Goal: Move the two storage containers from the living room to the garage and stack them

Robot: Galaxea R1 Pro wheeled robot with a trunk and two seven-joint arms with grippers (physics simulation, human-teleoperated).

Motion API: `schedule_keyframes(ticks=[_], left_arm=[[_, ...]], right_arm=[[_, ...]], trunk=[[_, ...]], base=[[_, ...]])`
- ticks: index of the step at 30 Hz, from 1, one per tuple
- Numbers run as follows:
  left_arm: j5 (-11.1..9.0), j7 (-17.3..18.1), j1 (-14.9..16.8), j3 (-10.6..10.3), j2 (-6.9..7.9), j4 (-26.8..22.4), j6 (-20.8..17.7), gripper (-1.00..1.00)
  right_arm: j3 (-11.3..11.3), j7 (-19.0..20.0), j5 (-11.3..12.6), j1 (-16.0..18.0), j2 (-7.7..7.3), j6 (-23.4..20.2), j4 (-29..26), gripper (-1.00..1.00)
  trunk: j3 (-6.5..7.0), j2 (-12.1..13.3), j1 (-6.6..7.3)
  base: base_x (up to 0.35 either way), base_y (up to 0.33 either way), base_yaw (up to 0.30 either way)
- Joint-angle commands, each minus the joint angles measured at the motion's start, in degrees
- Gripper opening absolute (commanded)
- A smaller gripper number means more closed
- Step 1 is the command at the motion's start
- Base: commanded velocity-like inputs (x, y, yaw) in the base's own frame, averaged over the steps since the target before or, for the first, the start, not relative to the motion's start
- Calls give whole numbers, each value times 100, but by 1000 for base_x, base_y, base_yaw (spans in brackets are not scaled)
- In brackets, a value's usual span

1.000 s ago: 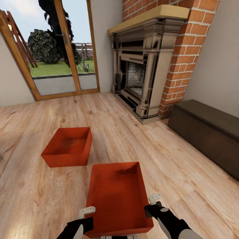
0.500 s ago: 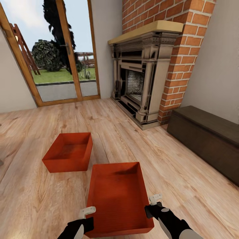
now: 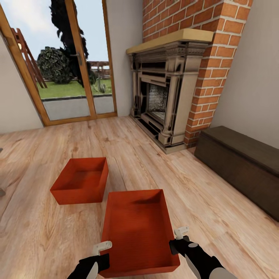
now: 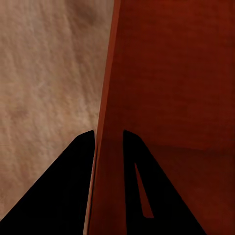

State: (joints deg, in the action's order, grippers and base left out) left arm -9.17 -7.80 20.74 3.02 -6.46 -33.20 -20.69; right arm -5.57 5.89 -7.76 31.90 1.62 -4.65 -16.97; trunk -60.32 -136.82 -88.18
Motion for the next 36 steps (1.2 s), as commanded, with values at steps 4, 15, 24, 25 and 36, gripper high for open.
schedule_keyframes(ticks=[4,15,24,25,36], left_arm=[[-158,-49,-5,-258,-22,-20,-14,-100],[-155,-46,-5,-258,-22,-20,-14,-100],[-155,-47,-6,-258,-22,-20,-14,-100],[-155,-48,-4,-258,-22,-20,-14,-100],[-155,-48,-4,-258,-22,-20,-14,-100]], right_arm=[[135,10,-50,1,348,-36,0,-100],[135,12,-50,1,348,-36,0,-100],[135,13,-50,1,348,-36,15,-100],[135,12,-50,1,348,-36,16,-100],[135,10,-50,1,348,-36,19,-100]], trunk=[[71,160,90],[359,601,331],[599,962,529],[626,1002,551],[920,1443,792]], base=[[0,0,0],[0,0,110],[0,0,144],[0,0,144],[0,0,142]])
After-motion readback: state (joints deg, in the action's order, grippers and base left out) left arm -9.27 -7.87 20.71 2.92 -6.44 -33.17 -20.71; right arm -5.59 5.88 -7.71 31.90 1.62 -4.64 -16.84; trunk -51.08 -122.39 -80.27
